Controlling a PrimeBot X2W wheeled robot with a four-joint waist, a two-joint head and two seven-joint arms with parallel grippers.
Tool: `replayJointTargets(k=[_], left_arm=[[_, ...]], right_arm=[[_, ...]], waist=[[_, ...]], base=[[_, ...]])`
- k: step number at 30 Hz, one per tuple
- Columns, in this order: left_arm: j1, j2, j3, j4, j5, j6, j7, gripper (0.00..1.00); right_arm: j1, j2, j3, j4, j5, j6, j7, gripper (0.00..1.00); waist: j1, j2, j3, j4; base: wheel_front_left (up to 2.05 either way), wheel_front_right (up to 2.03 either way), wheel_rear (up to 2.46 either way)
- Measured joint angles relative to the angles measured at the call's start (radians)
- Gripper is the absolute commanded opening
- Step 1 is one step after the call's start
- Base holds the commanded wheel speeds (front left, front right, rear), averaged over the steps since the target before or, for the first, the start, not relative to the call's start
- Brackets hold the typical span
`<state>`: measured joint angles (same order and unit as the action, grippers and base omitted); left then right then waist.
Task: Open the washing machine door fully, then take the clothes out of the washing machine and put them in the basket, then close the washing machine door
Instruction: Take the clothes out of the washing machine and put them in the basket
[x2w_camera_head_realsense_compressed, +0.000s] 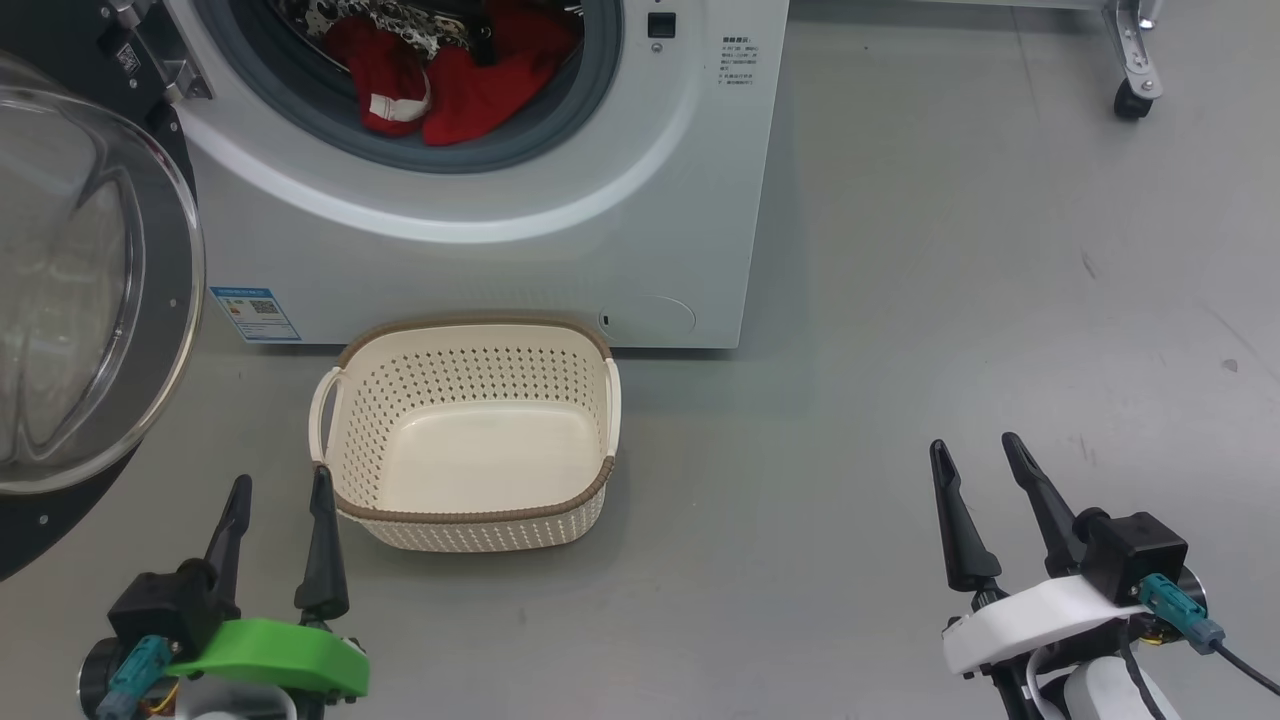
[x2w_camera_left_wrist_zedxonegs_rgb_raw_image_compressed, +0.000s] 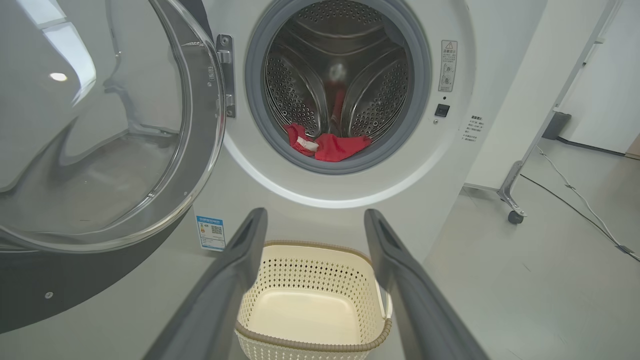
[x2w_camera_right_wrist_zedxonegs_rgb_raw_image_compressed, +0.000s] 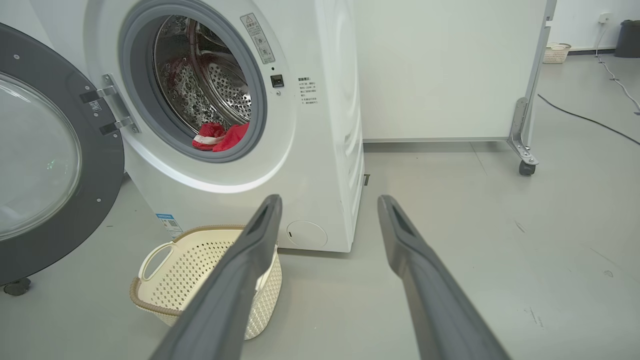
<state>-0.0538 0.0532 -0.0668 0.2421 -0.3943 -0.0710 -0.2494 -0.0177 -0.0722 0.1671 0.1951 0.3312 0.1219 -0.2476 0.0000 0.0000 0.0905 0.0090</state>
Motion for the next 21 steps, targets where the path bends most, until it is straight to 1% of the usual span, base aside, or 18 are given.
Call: replayJointTargets(k=[10,21], left_arm=[[0.000,0.000,-0.010,-0.014,0.000,-0.006,0.000,1.00],[0.000,0.000,-0.005,-0.015,0.000,-0.010,0.000,1.00]], right_arm=[[0.000,0.002,0.000,-0.002,0.000,0.000,0.000,1.00],[0.000,0.003,-0.001,-0.002,0.000,0.000,0.000,1.00]], waist=[[0.0000,0.0000,0.007,0.006],[0.0000,0.0000,0.010,0.010]], base=[[0.23,-0.23,0.00],[0.66,-0.66,0.00]])
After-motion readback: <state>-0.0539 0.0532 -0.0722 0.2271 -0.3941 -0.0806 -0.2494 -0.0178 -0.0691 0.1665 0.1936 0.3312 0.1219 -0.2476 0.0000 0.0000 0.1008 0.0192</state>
